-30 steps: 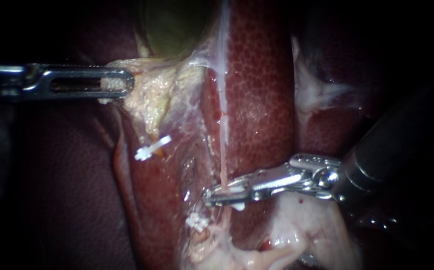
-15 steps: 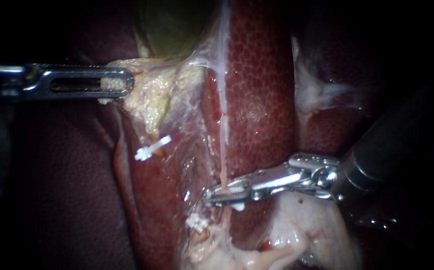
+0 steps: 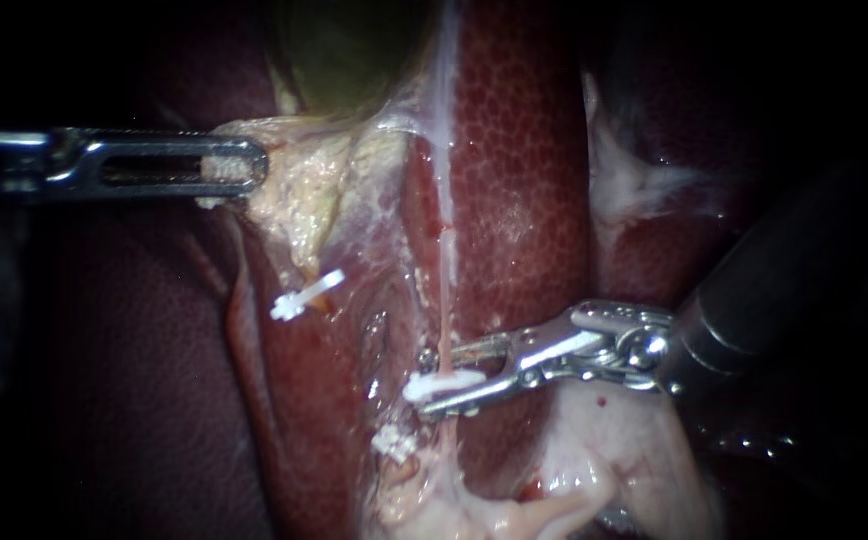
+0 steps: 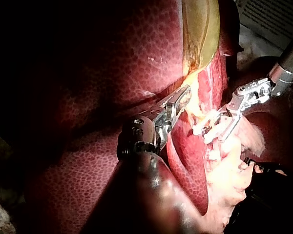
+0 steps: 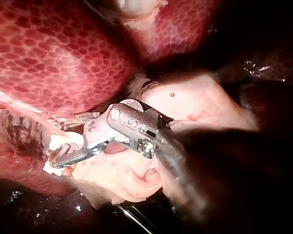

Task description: Going back second clip right tube

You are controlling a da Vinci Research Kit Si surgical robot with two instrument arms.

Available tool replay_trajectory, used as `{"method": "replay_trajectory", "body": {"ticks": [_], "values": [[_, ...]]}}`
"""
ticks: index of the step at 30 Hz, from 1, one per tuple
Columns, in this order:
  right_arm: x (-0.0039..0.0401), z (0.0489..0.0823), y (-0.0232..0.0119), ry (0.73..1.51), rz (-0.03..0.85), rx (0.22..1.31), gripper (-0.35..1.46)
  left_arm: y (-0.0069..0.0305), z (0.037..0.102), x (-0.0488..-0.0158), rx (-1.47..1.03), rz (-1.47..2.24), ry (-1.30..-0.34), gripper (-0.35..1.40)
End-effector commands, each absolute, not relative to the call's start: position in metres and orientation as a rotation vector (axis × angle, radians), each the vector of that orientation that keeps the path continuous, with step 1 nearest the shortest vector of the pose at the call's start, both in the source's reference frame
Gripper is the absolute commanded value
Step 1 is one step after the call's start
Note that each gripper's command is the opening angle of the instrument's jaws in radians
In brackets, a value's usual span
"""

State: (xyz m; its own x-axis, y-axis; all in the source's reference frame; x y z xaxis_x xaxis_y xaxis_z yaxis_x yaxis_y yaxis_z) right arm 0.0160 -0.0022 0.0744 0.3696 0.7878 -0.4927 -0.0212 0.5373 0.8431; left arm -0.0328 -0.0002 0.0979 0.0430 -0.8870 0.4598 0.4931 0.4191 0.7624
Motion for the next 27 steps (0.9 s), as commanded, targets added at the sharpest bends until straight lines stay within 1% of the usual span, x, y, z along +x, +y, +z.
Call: {"method": "replay_trajectory", "body": {"ticks": [1, 7, 13, 19, 27], "values": [[0.0159, 0.0742, -0.002, 1.076, 0.615, 0.859, 0.59, -0.0002, 0.0978, -0.0328, 0.458, -1.113, -1.072, -0.35], [0.0144, 0.0731, -0.0007, 1.092, 0.579, 0.828, 0.6, -0.0002, 0.0978, -0.0328, 0.458, -1.113, -1.072, -0.35], [0.012, 0.0703, 0.0014, 1.122, 0.508, 0.761, 0.6, -0.0002, 0.0979, -0.0328, 0.458, -1.113, -1.072, -0.35], [0.01, 0.066, 0.0032, 1.148, 0.435, 0.687, 0.6, -0.0002, 0.0979, -0.0328, 0.458, -1.113, -1.072, -0.35], [0.0093, 0.0594, 0.0041, 1.198, 0.349, 0.628, 0.6, -0.0002, 0.0979, -0.0328, 0.458, -1.113, -1.072, -0.35]]}}
